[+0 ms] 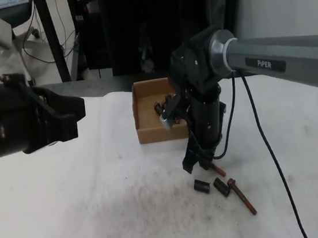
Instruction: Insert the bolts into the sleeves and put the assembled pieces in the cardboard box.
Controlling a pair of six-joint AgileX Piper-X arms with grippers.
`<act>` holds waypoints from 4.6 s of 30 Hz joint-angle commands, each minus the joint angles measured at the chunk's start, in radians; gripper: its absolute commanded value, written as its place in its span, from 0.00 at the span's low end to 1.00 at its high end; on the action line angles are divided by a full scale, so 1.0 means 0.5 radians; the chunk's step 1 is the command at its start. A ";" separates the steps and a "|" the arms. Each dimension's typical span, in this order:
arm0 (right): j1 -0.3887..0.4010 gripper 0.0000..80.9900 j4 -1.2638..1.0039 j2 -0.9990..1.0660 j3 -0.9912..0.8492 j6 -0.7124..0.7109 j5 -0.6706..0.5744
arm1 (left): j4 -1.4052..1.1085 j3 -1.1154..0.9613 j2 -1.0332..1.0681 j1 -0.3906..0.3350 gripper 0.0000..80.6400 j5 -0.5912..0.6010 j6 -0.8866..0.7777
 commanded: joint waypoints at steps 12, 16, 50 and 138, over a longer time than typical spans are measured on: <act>-0.156 0.01 -0.455 -1.061 0.040 0.636 -0.528 | -0.001 -0.006 0.006 -0.112 0.00 0.426 0.008; -0.309 0.01 -0.441 -1.328 0.061 0.636 -0.598 | -0.001 -0.006 0.108 -0.307 0.00 0.420 0.181; -1.161 0.01 -0.442 -2.316 1.201 0.632 -1.377 | 0.836 -1.388 1.991 -1.084 0.51 -0.781 1.948; -1.002 0.01 -0.379 -2.316 1.200 0.563 -1.377 | 0.818 -1.683 2.474 -1.088 0.51 -0.709 2.020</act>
